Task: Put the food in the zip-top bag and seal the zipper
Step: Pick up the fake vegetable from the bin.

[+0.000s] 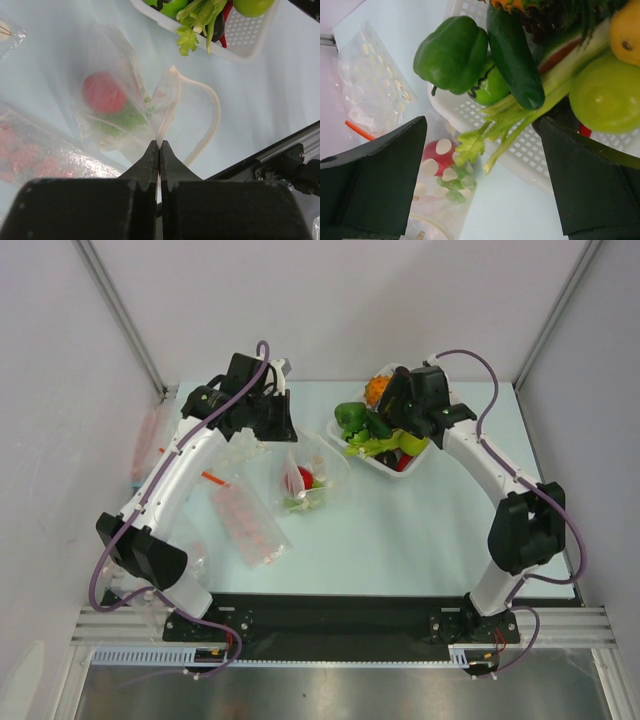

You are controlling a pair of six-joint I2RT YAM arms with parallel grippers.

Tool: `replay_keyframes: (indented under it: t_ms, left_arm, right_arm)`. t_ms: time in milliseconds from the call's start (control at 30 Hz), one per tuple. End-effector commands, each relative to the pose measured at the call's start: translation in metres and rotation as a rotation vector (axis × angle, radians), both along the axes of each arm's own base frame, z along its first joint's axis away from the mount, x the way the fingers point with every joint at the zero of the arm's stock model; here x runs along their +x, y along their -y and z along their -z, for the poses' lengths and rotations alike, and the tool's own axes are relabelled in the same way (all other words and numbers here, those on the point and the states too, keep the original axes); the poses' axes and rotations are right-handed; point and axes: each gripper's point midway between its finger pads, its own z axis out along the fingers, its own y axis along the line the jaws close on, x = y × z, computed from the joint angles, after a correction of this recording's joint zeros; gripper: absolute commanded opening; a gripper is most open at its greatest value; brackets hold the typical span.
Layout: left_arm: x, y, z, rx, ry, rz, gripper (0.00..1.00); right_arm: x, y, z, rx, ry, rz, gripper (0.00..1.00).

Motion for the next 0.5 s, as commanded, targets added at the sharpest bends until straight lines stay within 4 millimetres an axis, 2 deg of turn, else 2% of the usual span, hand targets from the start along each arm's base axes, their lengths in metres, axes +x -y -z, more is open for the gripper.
replay_keyframes:
  t_ms: [0, 33, 100, 133, 167, 467]
  left_arm:
    - [0.006, -0.006, -0.014, 0.012, 0.060, -0.003, 0.00]
    - [0.007, -0.006, -0.014, 0.013, 0.063, -0.003, 0.00]
    - [0.008, -0.008, -0.015, 0.021, 0.067, -0.009, 0.00]
    - [0.008, -0.009, -0.016, 0.021, 0.070, -0.010, 0.00]
    - [0.008, -0.010, -0.016, 0.026, 0.074, -0.015, 0.00]
    - [0.009, -0.010, -0.020, 0.013, 0.090, -0.023, 0.00]
  right_arm:
    - [0.024, -0.021, -0.023, 0.053, 0.070, 0.000, 1.00]
    - [0.029, -0.024, -0.031, 0.071, 0.084, 0.010, 1.00]
    - [0.032, -0.035, -0.029, 0.078, 0.075, 0.020, 1.00]
    - [0.036, -0.039, -0.022, 0.093, 0.054, 0.035, 1.00]
    - [0.039, -0.046, -0.029, 0.099, 0.068, 0.046, 1.00]
    - [0.059, -0.069, -0.007, 0.254, -0.021, 0.178, 1.00]
